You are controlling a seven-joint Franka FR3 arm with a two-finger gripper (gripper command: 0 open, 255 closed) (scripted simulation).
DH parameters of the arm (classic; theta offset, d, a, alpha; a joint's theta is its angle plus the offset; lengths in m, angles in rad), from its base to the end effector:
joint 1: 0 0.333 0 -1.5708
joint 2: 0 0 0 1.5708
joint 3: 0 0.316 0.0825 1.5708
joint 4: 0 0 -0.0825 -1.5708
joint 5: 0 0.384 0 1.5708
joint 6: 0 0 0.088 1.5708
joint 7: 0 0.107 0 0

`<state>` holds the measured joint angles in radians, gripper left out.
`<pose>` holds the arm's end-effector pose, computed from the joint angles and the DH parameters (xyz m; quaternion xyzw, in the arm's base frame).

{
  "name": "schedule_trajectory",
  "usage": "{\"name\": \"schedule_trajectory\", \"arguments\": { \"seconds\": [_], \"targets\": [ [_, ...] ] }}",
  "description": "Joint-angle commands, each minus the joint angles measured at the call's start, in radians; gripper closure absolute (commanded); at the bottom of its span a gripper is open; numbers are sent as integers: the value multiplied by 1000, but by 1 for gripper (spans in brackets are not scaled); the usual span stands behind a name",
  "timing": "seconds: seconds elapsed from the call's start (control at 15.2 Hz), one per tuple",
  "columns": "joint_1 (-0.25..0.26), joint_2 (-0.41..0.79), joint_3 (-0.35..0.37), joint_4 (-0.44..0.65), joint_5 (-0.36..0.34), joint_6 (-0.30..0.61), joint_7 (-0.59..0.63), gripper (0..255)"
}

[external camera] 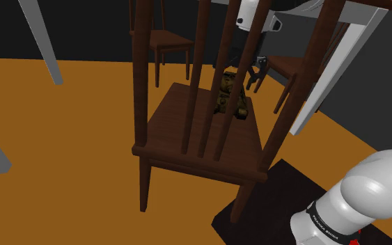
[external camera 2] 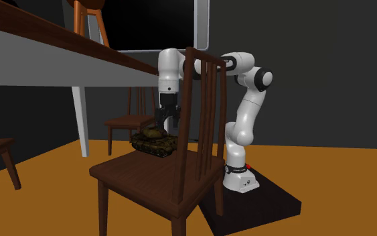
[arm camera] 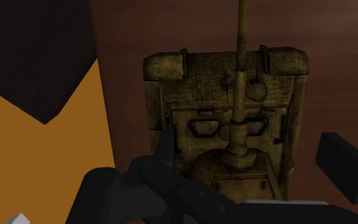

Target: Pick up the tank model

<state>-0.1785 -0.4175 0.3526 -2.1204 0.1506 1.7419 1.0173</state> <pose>0.4252 0.1102 0.5698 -0.9016 0.4325 -0.0051 0.0082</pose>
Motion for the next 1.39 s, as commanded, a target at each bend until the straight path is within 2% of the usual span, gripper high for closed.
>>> {"name": "schedule_trajectory", "arguments": {
  "seconds": [0.0, 0.13, 0.2, 0.73, 0.86, 1.32],
  "targets": [
    [10, 6, 42, -44, -51, 36, 3, 0],
    [3, 5, 47, -44, -48, 36, 1, 0],
    [4, 0, 47, -47, -47, 34, 1, 255],
    [7, -16, 46, -73, -42, 44, -2, 255],
    [-16, 1, 61, -31, -42, 22, -5, 255],
    [7, 13, 31, 69, -59, -70, 3, 255]
  ]
}}
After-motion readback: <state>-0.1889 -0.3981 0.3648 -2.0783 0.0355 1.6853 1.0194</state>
